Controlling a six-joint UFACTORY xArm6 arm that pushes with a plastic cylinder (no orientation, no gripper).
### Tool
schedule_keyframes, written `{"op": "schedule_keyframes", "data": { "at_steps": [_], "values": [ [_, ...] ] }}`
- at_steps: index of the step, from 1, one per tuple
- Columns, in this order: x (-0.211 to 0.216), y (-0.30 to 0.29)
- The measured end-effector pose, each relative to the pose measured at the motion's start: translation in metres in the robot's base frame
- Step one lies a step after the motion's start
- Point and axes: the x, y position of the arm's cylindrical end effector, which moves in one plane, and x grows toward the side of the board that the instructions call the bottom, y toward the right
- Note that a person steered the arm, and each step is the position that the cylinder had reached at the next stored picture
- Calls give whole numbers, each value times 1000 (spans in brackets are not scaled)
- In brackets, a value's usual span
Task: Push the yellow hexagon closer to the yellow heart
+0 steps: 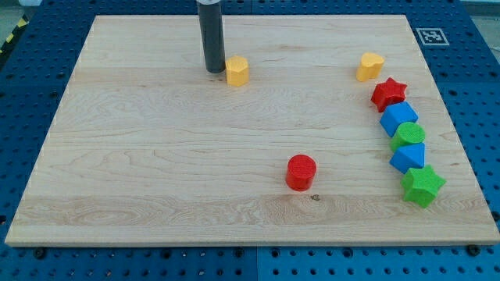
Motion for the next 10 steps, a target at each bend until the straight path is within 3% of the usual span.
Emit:
{"op": "schedule_keyframes", "data": {
  "at_steps": [2, 4, 8, 10],
  "values": [
    [30, 9],
    [29, 55],
    [-45, 75],
    [-57, 112]
  ]
}}
